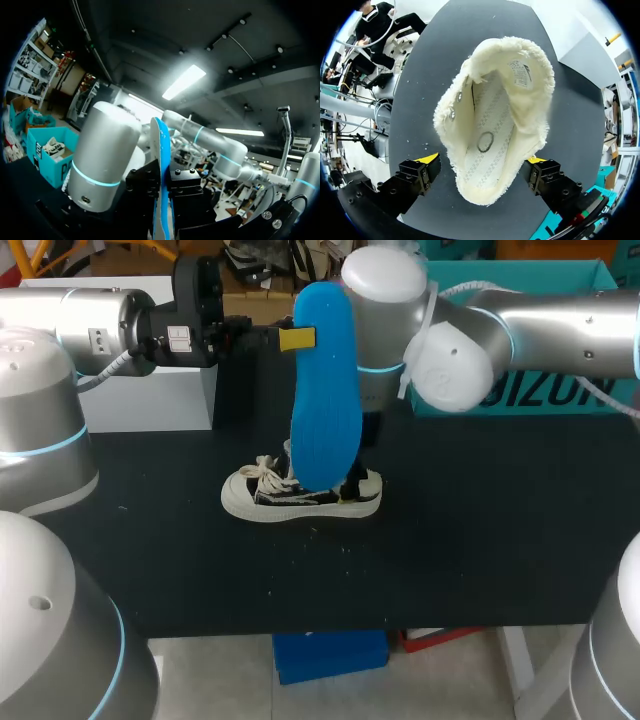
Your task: Take the shoe out of the shoebox, open the shoe tongue, remove and reinsert the insole, then place the shoe into the shoebox
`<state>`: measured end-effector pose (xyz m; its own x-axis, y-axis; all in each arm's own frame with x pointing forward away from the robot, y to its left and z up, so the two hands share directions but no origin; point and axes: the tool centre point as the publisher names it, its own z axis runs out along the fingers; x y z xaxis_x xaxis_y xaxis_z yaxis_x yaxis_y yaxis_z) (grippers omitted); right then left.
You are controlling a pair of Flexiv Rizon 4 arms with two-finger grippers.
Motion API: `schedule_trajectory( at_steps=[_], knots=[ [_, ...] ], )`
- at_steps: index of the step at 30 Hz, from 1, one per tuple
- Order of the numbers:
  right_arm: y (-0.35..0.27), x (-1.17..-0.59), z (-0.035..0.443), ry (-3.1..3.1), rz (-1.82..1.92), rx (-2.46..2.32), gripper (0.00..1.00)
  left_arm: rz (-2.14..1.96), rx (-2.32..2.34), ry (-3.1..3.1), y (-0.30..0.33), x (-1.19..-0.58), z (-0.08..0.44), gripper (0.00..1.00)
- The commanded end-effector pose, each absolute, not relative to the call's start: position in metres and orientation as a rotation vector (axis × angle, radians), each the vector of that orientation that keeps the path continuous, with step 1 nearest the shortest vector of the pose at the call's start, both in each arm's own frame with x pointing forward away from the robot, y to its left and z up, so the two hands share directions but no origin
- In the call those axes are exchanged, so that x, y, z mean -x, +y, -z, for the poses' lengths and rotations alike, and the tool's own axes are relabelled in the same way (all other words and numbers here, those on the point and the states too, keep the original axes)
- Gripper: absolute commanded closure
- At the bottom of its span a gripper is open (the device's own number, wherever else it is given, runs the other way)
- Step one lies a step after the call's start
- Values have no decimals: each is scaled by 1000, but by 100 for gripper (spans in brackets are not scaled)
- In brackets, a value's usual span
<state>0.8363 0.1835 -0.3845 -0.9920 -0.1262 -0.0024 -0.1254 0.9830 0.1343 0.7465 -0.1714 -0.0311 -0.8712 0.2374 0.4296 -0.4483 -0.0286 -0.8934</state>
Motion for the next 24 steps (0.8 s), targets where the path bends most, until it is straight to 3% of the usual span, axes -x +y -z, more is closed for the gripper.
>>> schedule_trajectory(
  at_steps=[1, 24],
  knots=[
    [177, -837, 389, -3087, 376, -234, 0, -1952, -223, -1790, -173, -746, 32, 100],
    [173, -834, 404, -3037, 903, -149, 0, -1952, -223, -1790, -173, -746, 32, 100]
  ],
)
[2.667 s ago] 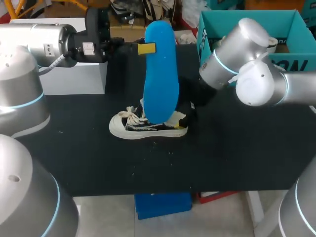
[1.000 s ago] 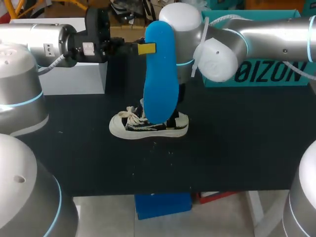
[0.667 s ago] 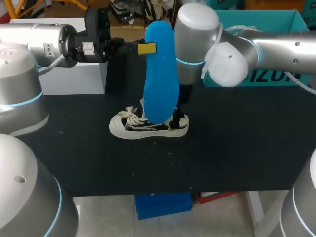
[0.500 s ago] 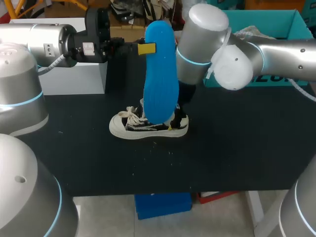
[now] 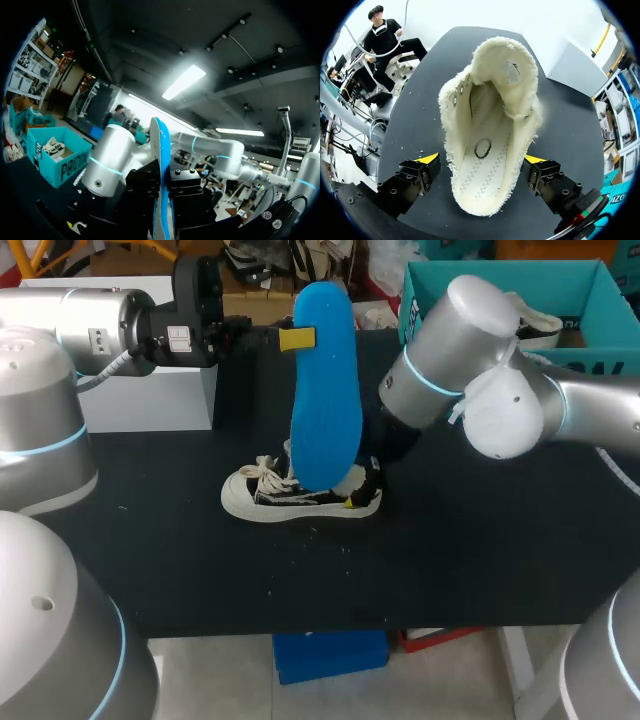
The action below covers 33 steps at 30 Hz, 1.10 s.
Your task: Take the shoe out of the shoebox, open the shoe tongue, remove and reinsert the insole, then place the shoe into the shoebox
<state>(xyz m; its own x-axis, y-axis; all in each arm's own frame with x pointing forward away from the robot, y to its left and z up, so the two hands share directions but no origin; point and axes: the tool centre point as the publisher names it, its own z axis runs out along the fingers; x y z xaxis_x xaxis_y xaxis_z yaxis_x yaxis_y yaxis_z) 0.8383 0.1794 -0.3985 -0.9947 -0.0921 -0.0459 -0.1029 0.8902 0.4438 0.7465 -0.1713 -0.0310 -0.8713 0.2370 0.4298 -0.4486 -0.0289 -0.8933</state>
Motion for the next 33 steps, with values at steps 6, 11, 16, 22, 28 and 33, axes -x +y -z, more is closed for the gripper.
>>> schedule_trajectory(
  at_steps=[6, 11, 16, 22, 28, 33],
  knots=[
    [170, -834, 411, 2929, -1011, 110, 0, -1952, -223, -1790, -173, -746, 32, 100],
    [168, -834, 416, 2887, -1099, 87, 0, -1952, -223, -1790, -173, -746, 32, 100],
    [167, -836, 420, 2855, -1159, 83, 0, -1952, -223, -1790, -173, -746, 32, 100],
    [166, -838, 423, 2831, -1204, 68, 0, -1952, -223, -1790, -173, -746, 32, 100],
    [165, -839, 427, 2803, -1267, 42, 0, -1952, -223, -1790, -173, -746, 32, 100],
    [164, -840, 432, 2783, -1315, 22, 0, -1952, -223, -1790, -173, -746, 32, 100]
  ],
)
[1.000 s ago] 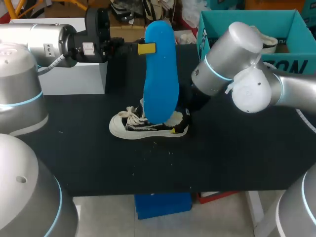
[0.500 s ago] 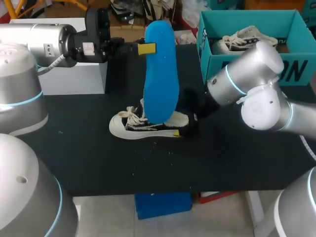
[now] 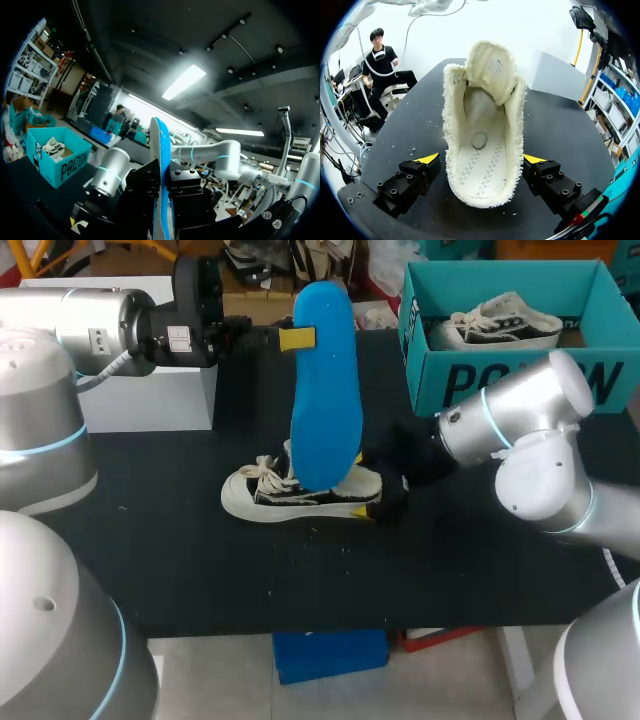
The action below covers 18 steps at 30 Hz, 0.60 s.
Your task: Take the shoe out of the shoebox, open the shoe tongue, remove and reinsert the insole, then place the shoe into the shoebox
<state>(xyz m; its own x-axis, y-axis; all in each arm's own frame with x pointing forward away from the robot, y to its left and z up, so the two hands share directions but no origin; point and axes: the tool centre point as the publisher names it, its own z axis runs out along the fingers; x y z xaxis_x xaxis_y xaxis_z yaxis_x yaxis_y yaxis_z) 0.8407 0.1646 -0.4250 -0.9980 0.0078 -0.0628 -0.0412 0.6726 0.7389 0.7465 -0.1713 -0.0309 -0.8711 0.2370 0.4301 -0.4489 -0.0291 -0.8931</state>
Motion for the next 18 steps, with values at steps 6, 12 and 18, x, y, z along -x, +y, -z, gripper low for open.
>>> schedule_trajectory(
  at_steps=[6, 12, 18],
  knots=[
    [164, -841, 434, 2760, -1358, 16, 0, -1952, -223, -1790, -173, -746, 32, 100],
    [164, -843, 435, 2758, -1372, 16, 0, -1952, -223, -1790, -173, -746, 32, 100],
    [166, -846, 435, 2757, -1382, 16, 0, -1952, -223, -1790, -173, -746, 32, 100]
  ],
)
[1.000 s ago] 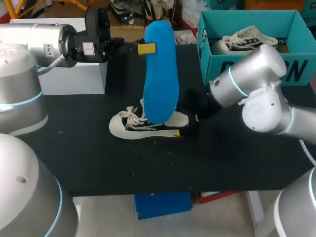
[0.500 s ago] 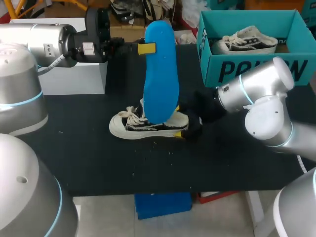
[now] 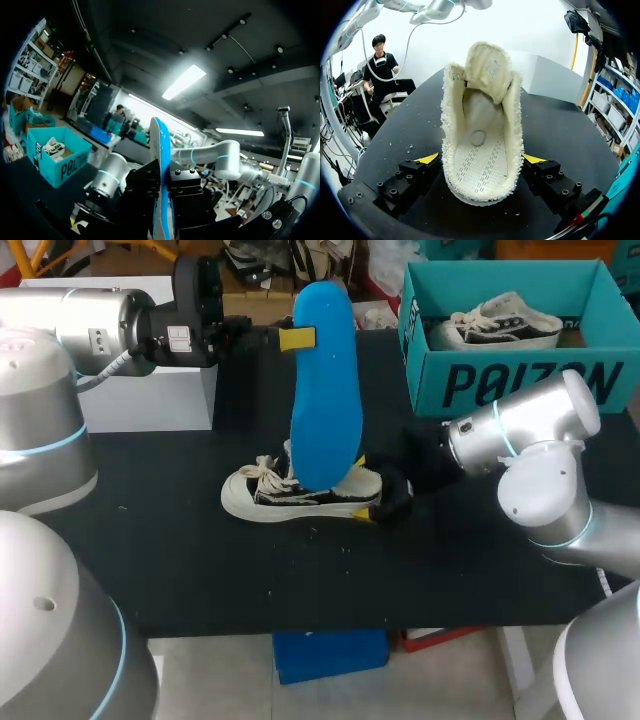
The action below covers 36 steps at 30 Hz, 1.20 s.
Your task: Take the shoe out of the shoebox, open the shoe tongue, remove and reinsert the insole, then place the shoe into the shoebox
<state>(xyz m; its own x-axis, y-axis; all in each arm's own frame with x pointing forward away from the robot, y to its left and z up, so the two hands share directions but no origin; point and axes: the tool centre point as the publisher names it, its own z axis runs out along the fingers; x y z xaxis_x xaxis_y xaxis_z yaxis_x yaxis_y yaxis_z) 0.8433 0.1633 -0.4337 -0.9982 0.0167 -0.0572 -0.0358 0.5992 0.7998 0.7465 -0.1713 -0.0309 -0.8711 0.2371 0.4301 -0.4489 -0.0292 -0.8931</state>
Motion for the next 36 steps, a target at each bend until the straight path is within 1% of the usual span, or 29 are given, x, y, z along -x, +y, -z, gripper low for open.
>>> schedule_trajectory(
  at_steps=[1, 5, 10, 12, 15, 17, 21, 28, 36],
  knots=[
    [166, -846, 434, 2757, -1381, 17, 0, -1952, -223, -1790, -173, -746, 32, 100],
    [162, -846, 426, 2828, -1276, -11, 0, -1952, -223, -1790, -173, -746, 32, 100],
    [147, -848, 408, 2967, -998, -103, 0, -1952, -223, -1790, -173, -746, 32, 100],
    [142, -850, 398, 2973, -949, -124, 0, -1952, -223, -1790, -173, -746, 32, 100],
    [139, -854, 387, 3057, -713, -148, 0, -1952, -223, -1790, -173, -746, 32, 100],
    [141, -857, 380, 3062, -641, -163, 0, -1952, -223, -1790, -173, -746, 32, 100],
    [149, -863, 374, 3126, -374, -140, 0, -1952, -223, -1790, -173, -746, 32, 100],
    [170, -868, 371, 3153, -123, -132, 0, -1952, -223, -1790, -173, -746, 32, 100],
    [186, -871, 372, 3152, 26, -131, 0, -1952, -223, -1790, -173, -746, 32, 100]
  ],
)
